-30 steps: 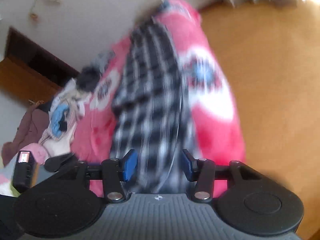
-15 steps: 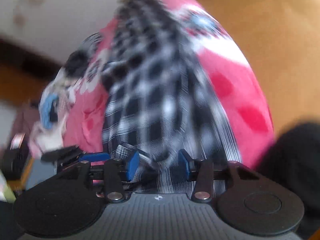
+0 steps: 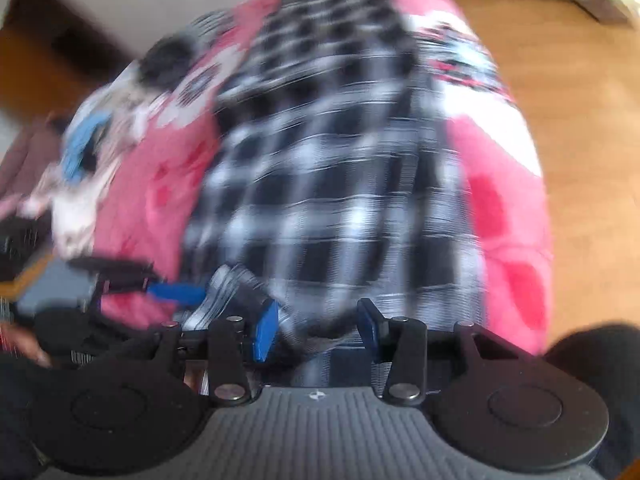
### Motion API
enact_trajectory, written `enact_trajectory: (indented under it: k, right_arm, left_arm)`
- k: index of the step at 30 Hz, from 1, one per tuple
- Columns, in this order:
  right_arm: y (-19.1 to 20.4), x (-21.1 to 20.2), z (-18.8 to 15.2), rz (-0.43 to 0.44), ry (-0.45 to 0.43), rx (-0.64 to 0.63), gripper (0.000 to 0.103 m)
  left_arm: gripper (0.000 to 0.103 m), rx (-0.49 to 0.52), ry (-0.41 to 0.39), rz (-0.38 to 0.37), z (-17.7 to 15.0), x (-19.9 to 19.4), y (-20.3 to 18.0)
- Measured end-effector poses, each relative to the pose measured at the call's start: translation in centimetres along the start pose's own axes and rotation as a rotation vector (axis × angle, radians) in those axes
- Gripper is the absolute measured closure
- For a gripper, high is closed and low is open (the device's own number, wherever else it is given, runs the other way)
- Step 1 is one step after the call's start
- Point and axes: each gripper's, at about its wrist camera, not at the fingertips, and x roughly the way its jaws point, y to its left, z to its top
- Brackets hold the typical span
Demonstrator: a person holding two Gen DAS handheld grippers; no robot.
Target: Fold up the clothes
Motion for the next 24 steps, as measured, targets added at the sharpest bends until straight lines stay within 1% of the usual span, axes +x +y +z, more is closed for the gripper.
enact_trajectory:
  k: [1, 2, 3, 4, 5, 7, 10, 12, 14, 15, 17, 19, 22, 23, 24]
  right_arm:
    - [-0.9, -0.1, 0.2, 0.0, -0.008, 0.056, 0.056]
    - [-1.7, -0.1, 0.4, -0.003, -0.011, 0.098, 0.056]
    - [-2.4, 0.0, 0.6, -0.003, -0.01, 0.141, 0.056]
    - [-2.9, 0.3, 0.8, 0.002, -0.008, 0.172, 0.056]
    - [-3.4, 0.5, 1.0, 0.008, -0.007, 0.202, 0.056]
    - [-4.0, 0.8, 1.1, 0.032, -0.005, 0.235, 0.056]
    - [-4.2, 1.1, 1.1, 0.037, 0.004, 0.234, 0.056]
    - [-4.1, 1.3, 1.1, 0.038, 0.008, 0.229, 0.056]
    - [-4.0, 1.4, 1.2, 0.041, 0.008, 0.223, 0.056]
    - [-3.9, 1.5, 1.3, 0.043, 0.006, 0.218, 0.057]
    - [-3.7, 1.5, 1.5, 0.043, -0.001, 0.202, 0.061]
    - [-3.5, 1.6, 1.6, 0.039, -0.005, 0.187, 0.063]
    - [-3.2, 2.1, 1.9, 0.03, 0.0, 0.162, 0.066]
    - [-3.0, 2.2, 1.9, 0.024, 0.0, 0.149, 0.073]
    - [-2.8, 2.3, 1.9, 0.012, -0.003, 0.128, 0.087]
  left_arm:
    - [0.059, 0.004, -0.004, 0.002, 0.0, 0.0, -0.1]
    - [0.067, 0.008, -0.008, 0.003, -0.1, 0.0, -0.2]
    - [0.078, 0.014, -0.012, -0.001, -0.2, 0.0, -0.4]
    - [0.085, 0.025, -0.018, -0.015, -0.3, 0.0, -0.5]
    - [0.087, 0.041, -0.027, -0.038, -0.4, -0.3, -0.7]
    - [0.088, 0.072, -0.044, -0.079, -0.8, -0.8, -1.1]
    - [0.086, 0.098, -0.023, -0.067, -1.0, -0.4, -1.6]
    - [0.082, 0.091, -0.003, -0.04, -1.1, 0.4, -1.6]
    - [0.082, 0.085, 0.014, -0.017, -1.1, 1.0, -1.6]
    - [0.082, 0.083, 0.008, -0.017, -1.1, 1.0, -1.6]
    - [0.086, 0.083, -0.003, -0.017, -1.0, 0.9, -1.6]
    - [0.098, 0.104, -0.016, -0.02, -1.1, 0.5, -1.7]
    - [0.101, 0.177, -0.046, -0.045, -1.7, -0.3, -2.6]
    - [0.102, 0.223, -0.057, -0.041, -1.9, -0.6, -3.4]
    - [0.102, 0.269, -0.061, -0.045, -2.1, -0.8, -4.3]
